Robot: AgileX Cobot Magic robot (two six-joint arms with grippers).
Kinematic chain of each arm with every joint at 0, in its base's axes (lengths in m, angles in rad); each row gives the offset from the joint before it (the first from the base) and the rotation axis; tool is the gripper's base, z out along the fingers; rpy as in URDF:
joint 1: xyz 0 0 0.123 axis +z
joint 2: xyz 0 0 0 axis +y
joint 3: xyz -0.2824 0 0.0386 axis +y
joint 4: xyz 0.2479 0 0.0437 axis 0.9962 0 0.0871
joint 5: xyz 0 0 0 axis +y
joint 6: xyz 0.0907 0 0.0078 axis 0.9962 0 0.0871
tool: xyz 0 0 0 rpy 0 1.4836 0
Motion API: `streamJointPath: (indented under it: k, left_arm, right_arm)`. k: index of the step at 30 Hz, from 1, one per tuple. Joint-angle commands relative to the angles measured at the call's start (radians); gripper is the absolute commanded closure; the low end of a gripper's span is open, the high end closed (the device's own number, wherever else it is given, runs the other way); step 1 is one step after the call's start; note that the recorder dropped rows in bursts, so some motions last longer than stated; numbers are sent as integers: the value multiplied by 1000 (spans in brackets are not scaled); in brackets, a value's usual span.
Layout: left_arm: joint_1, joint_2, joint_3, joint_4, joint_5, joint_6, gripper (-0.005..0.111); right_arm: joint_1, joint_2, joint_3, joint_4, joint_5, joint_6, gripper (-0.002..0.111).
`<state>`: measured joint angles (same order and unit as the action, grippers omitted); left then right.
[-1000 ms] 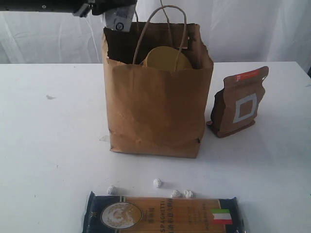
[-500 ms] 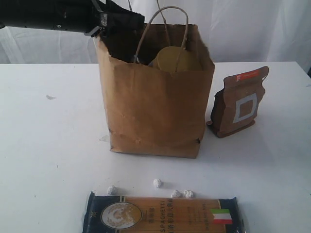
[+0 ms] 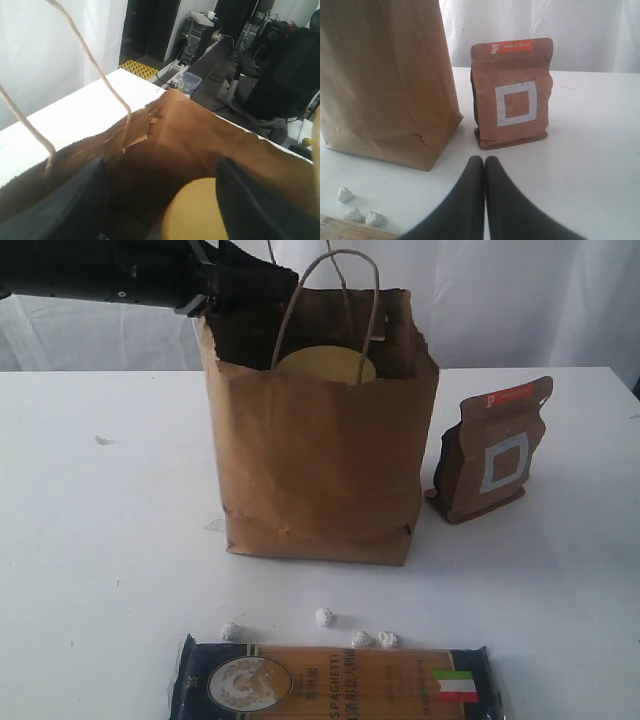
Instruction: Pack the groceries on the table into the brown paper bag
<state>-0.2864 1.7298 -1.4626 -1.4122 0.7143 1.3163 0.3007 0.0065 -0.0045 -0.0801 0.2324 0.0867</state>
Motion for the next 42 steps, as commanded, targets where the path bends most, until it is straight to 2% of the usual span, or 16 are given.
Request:
streamJointPath:
  k: [1, 4, 8, 15, 21, 27, 34, 42]
  left_arm:
    - [-5, -48, -4, -20, 20, -3, 43]
    - [-5, -92, -4, -20, 20, -3, 51]
    - [-5, -159, -4, -12, 20, -3, 71]
    - [-5, -264, -4, 169, 64, -59, 106]
    - [-5, -353, -4, 377, 64, -282, 107]
    - [-5, -452, 17, 406, 66, -366, 107]
    - [-5, -627, 238, 339, 53, -376, 107]
    - [-5, -888, 490, 197, 49, -369, 107]
  right_arm:
    - [-5, -6, 4, 4, -4, -4, 108]
    - [-5, -6, 4, 4, -4, -4, 108]
    - [-5, -6, 4, 4, -4, -4, 108]
    - [-5, -6, 4, 4, -4, -4, 108]
    - [-5, -6, 4, 4, -4, -4, 108]
    - [-5, -6, 4, 4, -4, -4, 108]
    - [-5, -6, 4, 4, -4, -4, 108]
    - [-5, -6, 4, 4, -4, -4, 108]
